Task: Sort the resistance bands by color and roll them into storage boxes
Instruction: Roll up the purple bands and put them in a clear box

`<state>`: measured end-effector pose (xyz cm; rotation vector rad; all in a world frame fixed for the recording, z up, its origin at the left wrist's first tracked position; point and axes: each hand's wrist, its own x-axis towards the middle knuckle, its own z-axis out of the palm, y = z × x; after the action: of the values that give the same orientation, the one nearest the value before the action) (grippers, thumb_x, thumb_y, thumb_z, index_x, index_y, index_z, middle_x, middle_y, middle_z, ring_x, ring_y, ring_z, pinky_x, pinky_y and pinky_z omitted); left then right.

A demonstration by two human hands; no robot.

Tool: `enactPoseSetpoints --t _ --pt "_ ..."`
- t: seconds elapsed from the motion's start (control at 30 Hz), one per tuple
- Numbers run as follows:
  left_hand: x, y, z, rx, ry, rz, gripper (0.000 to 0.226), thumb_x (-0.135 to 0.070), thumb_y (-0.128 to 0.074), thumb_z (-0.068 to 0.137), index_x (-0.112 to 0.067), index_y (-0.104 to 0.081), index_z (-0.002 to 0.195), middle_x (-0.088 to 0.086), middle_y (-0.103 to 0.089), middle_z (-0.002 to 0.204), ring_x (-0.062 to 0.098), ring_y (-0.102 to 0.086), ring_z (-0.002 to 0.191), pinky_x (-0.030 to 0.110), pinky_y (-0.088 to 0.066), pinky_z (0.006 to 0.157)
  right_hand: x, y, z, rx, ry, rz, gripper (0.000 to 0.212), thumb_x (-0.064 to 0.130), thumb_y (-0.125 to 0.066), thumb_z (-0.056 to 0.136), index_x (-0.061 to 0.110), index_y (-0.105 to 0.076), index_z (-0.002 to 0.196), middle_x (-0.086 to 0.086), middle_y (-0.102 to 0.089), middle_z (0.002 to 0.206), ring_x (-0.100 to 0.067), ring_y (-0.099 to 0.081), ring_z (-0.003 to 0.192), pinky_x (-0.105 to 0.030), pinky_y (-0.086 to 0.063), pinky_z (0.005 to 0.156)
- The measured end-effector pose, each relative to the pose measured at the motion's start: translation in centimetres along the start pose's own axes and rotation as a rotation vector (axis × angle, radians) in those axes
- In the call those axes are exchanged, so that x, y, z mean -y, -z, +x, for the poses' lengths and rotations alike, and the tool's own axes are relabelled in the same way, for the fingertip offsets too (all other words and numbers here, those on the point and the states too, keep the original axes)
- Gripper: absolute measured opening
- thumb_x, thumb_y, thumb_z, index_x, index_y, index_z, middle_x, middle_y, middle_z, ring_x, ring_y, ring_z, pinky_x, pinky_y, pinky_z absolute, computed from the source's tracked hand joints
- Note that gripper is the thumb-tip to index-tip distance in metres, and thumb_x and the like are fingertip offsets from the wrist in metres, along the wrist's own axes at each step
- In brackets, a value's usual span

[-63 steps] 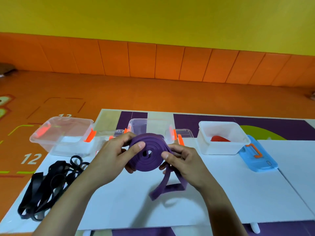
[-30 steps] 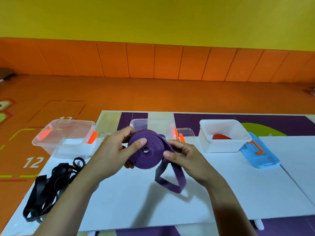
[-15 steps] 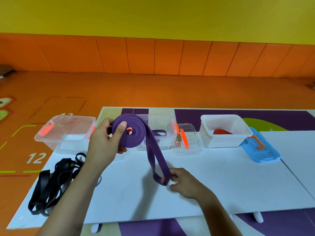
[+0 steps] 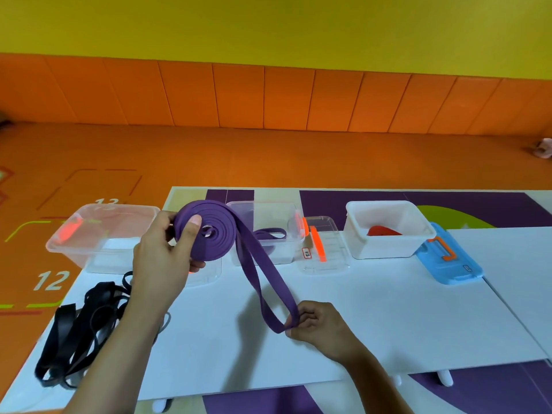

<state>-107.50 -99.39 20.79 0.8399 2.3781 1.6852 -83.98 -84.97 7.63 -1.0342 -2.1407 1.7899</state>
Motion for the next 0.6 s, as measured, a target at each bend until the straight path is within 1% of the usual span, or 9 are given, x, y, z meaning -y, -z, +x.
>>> enactPoseSetpoints --t 0.1,0.2,0.27,0.3,0.37,0.43,0.5,0.57,0.6 --pt "-0.4 -0.2 -0.8 -0.001 -0.034 0.023 0.019 -0.046 -0.055 0.1 -0.027 -0.057 0.105 -0.01 -0.071 0.091 0.016 -0.069 0.048 0.028 -0.053 0.051 -0.1 -0.1 0.3 -0.186 -0.05 0.033 0.015 0.002 -0.082 0.077 0.009 -0.069 0.08 -0.01 -0.069 0.072 -0.015 -0.064 0.065 -0.024 -0.05 0.067" --pt "-0.4 -0.4 -1.4 0.022 -0.108 0.112 0.022 -0.051 -0.053 0.098 -0.03 -0.055 0.101 -0.007 -0.072 0.083 0.011 -0.069 0.049 0.041 -0.056 0.057 -0.2 -0.2 0.5 -0.28 -0.071 0.007 0.016 0.002 -0.072 0.081 0.009 -0.058 0.08 -0.011 -0.068 0.073 -0.02 -0.071 0.058 -0.036 -0.053 0.068" --pt "-0.3 -0.6 -1.7 0.037 -0.145 0.134 0.023 -0.053 -0.052 0.099 -0.03 -0.054 0.102 -0.005 -0.072 0.081 0.009 -0.07 0.05 0.047 -0.056 0.059 -0.5 -0.6 0.7 -0.325 -0.123 -0.007 0.012 0.009 -0.067 0.082 0.01 -0.055 0.085 -0.011 -0.069 0.075 -0.021 -0.073 0.058 -0.041 -0.054 0.066" --pt "-0.3 -0.7 -1.8 0.039 -0.161 0.139 0.024 -0.054 -0.052 0.1 -0.03 -0.054 0.102 -0.005 -0.072 0.082 0.008 -0.07 0.051 0.049 -0.055 0.058 -0.6 -0.8 0.8 -0.351 -0.152 -0.02 0.012 0.016 -0.065 0.082 0.014 -0.054 0.086 -0.006 -0.07 0.072 -0.021 -0.073 0.059 -0.041 -0.055 0.064" --pt "-0.4 -0.9 -2.0 0.042 -0.185 0.146 0.028 -0.058 -0.05 0.1 -0.03 -0.053 0.102 -0.006 -0.072 0.083 0.007 -0.07 0.052 0.049 -0.055 0.058 -0.8 -0.8 0.9 -0.423 -0.197 -0.022 0.013 0.023 -0.064 0.082 0.017 -0.052 0.086 -0.001 -0.071 0.069 -0.02 -0.073 0.058 -0.036 -0.051 0.057" --pt "-0.4 -1.0 -2.1 0.044 -0.191 0.143 0.029 -0.059 -0.05 0.099 -0.03 -0.052 0.103 -0.007 -0.071 0.083 0.008 -0.071 0.054 0.048 -0.055 0.058 -1.0 -0.6 1.1 -0.539 -0.237 0.025 0.012 0.018 -0.062 0.088 0.014 -0.051 0.09 -0.004 -0.069 0.073 -0.02 -0.07 0.05 -0.03 -0.048 0.052" --pt "-0.3 -1.0 -2.2 0.054 -0.191 0.15 0.028 -0.06 -0.051 0.099 -0.032 -0.053 0.103 -0.008 -0.071 0.084 0.009 -0.071 0.056 0.048 -0.056 0.058 -1.7 -0.3 1.2 -0.62 -0.296 0.023 0.01 0.023 -0.059 0.091 0.02 -0.049 0.092 -0.005 -0.069 0.072 -0.021 -0.067 0.045 -0.033 -0.055 0.056" --pt "-0.4 -1.2 -2.6 0.093 -0.183 0.137 0.023 -0.056 -0.053 0.099 -0.033 -0.054 0.103 -0.008 -0.071 0.083 0.007 -0.071 0.057 0.044 -0.056 0.057 -2.3 -0.4 1.3 -0.593 -0.365 -0.015 0.01 0.029 -0.057 0.092 0.027 -0.047 0.092 -0.005 -0.069 0.071 -0.023 -0.067 0.046 -0.038 -0.059 0.06" --pt "-0.5 -1.4 -2.8 0.115 -0.177 0.119 0.02 -0.053 -0.054 0.098 -0.034 -0.055 0.103 -0.009 -0.071 0.084 0.007 -0.071 0.057 0.043 -0.056 0.057 -2.6 -0.6 1.3 -0.544 -0.382 -0.007 0.009 0.028 -0.056 0.093 0.027 -0.047 0.095 -0.006 -0.068 0.072 -0.023 -0.065 0.047 -0.035 -0.058 0.056"
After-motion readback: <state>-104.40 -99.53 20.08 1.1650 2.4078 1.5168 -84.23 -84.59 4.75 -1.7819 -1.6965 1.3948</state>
